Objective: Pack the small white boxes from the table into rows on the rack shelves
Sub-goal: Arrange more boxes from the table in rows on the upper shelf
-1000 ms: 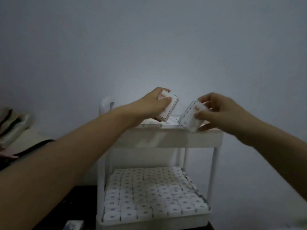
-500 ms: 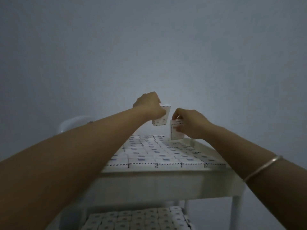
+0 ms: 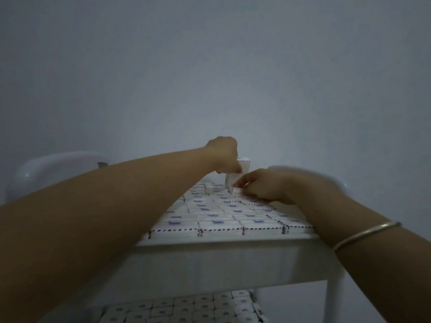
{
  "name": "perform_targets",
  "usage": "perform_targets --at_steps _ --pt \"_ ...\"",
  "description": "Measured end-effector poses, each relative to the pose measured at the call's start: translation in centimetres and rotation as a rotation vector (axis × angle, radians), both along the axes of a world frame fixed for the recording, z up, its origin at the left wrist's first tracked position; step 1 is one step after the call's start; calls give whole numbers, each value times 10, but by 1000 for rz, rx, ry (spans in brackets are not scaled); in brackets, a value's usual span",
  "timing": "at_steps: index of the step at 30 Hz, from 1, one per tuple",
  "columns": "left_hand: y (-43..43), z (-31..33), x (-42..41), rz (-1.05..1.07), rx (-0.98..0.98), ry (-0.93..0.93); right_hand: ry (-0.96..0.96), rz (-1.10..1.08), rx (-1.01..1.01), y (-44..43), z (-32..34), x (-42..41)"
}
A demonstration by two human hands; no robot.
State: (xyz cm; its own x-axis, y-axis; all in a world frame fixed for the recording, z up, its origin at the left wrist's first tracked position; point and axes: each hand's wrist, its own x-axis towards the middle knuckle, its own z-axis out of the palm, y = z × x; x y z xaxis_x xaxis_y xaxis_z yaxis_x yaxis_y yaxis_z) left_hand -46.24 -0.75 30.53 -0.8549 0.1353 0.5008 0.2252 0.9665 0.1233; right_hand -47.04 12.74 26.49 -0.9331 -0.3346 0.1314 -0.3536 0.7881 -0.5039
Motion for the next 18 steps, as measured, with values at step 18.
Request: perform_targets --at_steps 18 --pt "-8 -14 -1 -150 1 -194 42 -224 -27 -2 2 9"
